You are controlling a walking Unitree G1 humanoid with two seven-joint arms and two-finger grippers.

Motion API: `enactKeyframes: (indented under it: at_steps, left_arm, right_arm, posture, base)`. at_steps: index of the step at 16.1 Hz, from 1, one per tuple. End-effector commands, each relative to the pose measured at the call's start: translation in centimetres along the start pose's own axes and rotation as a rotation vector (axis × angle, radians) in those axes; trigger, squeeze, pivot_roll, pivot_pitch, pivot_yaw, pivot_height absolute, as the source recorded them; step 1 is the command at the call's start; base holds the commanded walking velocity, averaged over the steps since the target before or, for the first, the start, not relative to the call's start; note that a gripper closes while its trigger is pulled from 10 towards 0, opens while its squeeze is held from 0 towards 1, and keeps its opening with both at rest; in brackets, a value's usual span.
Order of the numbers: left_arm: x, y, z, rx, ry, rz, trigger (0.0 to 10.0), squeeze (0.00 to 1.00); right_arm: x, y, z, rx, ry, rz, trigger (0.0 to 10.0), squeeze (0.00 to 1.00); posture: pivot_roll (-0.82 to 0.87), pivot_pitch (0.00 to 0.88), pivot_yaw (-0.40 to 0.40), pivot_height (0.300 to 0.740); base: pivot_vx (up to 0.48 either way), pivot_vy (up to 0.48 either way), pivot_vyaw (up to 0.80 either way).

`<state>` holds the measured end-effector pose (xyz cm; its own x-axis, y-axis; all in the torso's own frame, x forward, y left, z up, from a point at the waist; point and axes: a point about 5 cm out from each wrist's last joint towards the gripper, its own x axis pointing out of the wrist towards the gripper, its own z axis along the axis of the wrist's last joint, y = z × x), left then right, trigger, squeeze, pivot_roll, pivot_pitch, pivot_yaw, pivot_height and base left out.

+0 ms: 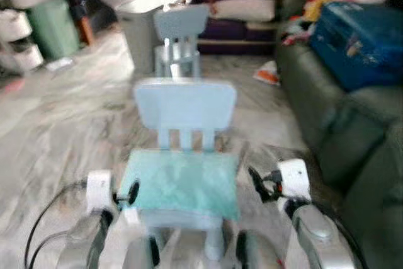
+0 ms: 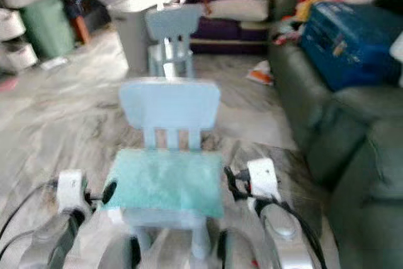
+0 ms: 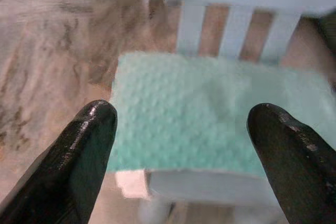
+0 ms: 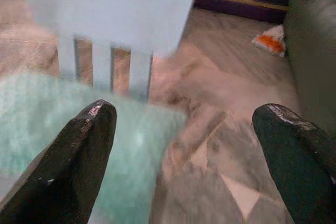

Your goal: Move the pillow to the sofa

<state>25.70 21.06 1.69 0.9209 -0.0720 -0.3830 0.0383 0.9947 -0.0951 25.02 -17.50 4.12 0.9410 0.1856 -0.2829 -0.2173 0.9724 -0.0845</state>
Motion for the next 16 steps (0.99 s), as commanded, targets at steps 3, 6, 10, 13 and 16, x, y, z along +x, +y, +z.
enactKeyframes:
  at_steps: [3, 6, 10, 13, 16]
  left_arm:
    - [-0.62, 0.51, -1.08, 0.006, 0.039, 0.021, 10.0, 0.0]
    - [-0.65, 0.49, -1.12, 0.008, 0.04, 0.024, 10.0, 0.0]
    - [-0.68, 0.5, -1.19, 0.012, 0.04, 0.028, 10.0, 0.0]
    - [-0.64, 0.59, -1.0, 0.019, 0.035, 0.034, 10.0, 0.0]
    - [-0.64, 0.62, -0.97, 0.022, 0.032, 0.039, 10.0, 0.0]
  right_arm:
    - [0.75, 0.11, 1.15, -0.009, -0.034, 0.01, 10.0, 0.0]
    - [0.8, 0.08, 1.16, -0.01, -0.035, 0.009, 10.0, 0.0]
    - [0.96, 0.11, 1.22, -0.009, -0.037, 0.009, 10.0, 0.0]
    - [1.07, 0.15, 1.31, -0.009, -0.04, 0.01, 10.0, 0.0]
    - [1.12, 0.16, 1.34, -0.01, -0.041, 0.012, 10.0, 0.0]
  posture:
    - [-0.1, 0.0, 0.019, 0.517]
    - [-0.1, 0.0, 0.019, 0.489]
    - [-0.1, 0.0, 0.02, 0.451]
    - [-0.1, 0.0, 0.019, 0.418]
    - [-0.1, 0.0, 0.018, 0.385]
  base:
    - [0.0, 0.0, 0.0]
    - [0.0, 0.0, 0.0]
    - [0.0, 0.0, 0.0]
    - [0.0, 0.0, 0.0]
    - [0.0, 0.0, 0.0]
